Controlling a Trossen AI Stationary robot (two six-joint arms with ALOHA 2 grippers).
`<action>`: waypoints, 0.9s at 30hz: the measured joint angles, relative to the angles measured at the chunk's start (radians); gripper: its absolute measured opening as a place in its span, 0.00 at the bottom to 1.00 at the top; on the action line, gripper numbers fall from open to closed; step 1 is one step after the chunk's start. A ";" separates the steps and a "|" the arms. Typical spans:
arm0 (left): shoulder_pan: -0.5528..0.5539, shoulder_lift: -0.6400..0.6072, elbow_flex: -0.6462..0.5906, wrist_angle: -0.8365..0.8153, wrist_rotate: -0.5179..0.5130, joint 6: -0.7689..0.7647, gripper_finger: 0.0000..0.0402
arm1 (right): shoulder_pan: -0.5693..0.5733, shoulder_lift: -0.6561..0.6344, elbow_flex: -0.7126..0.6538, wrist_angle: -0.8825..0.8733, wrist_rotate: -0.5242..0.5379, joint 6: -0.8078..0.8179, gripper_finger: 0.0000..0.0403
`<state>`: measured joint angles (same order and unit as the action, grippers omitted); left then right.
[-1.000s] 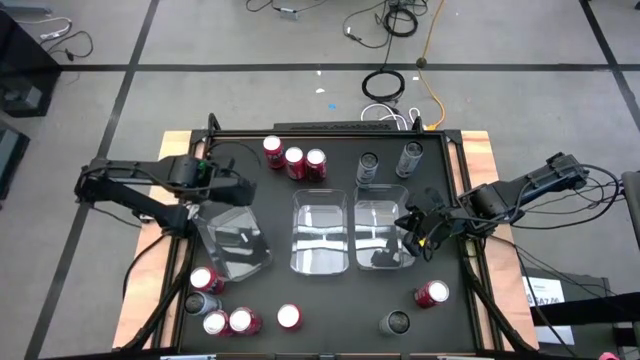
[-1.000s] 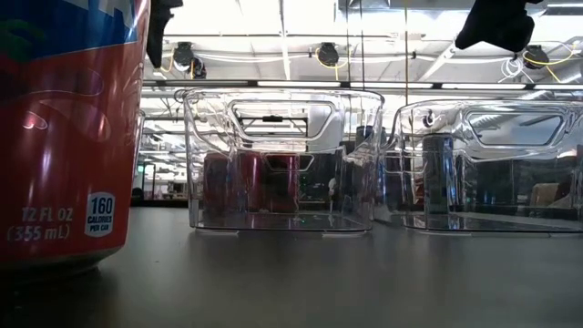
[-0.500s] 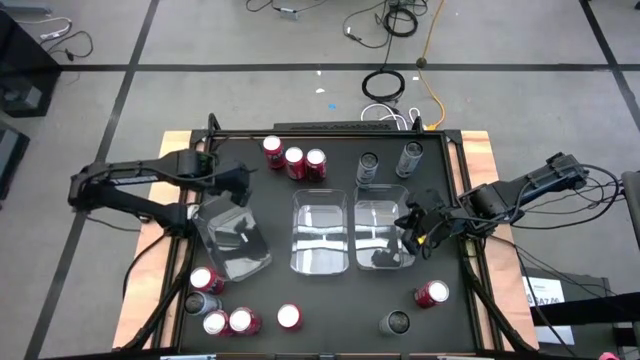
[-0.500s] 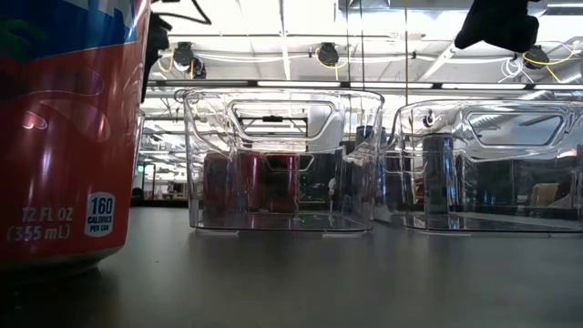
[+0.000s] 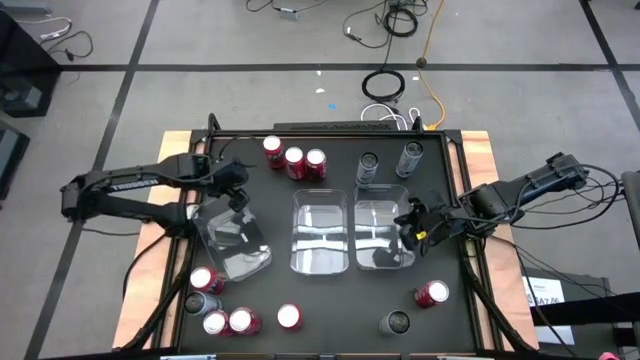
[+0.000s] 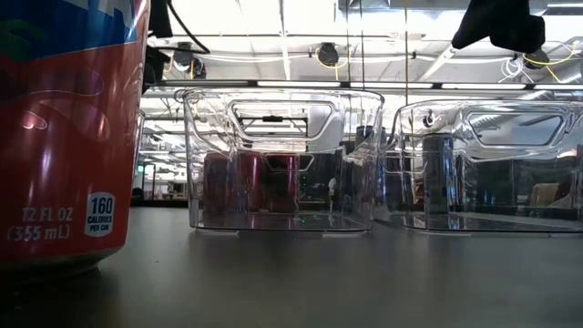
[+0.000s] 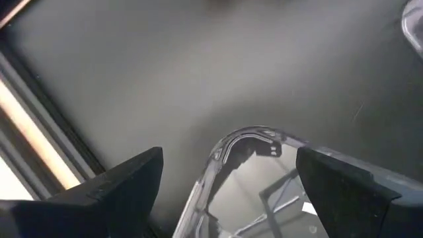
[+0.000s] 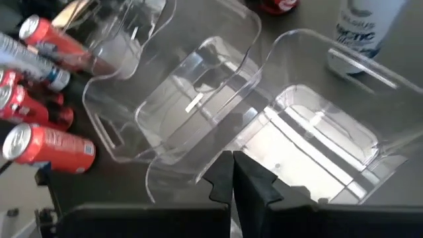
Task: Sort soda cans
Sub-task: Move the left transparent bin beside the center transparent bin
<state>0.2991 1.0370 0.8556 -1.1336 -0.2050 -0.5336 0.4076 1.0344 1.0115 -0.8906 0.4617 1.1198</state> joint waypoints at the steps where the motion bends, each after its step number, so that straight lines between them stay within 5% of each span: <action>1: 0.009 0.000 0.000 0.005 0.004 0.021 0.89 | 0.000 0.000 0.000 0.000 0.011 0.009 0.01; 9: 0.076 0.000 0.000 0.033 0.076 0.121 0.89 | 0.000 0.000 0.000 0.001 0.039 0.073 0.01; 27: 0.089 0.004 0.001 0.002 0.059 0.108 0.89 | 0.000 0.000 0.000 0.002 0.072 0.069 0.01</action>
<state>0.3885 1.0412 0.8562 -1.1319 -0.1459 -0.4256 0.4076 1.0348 1.0118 -0.8890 0.5335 1.1885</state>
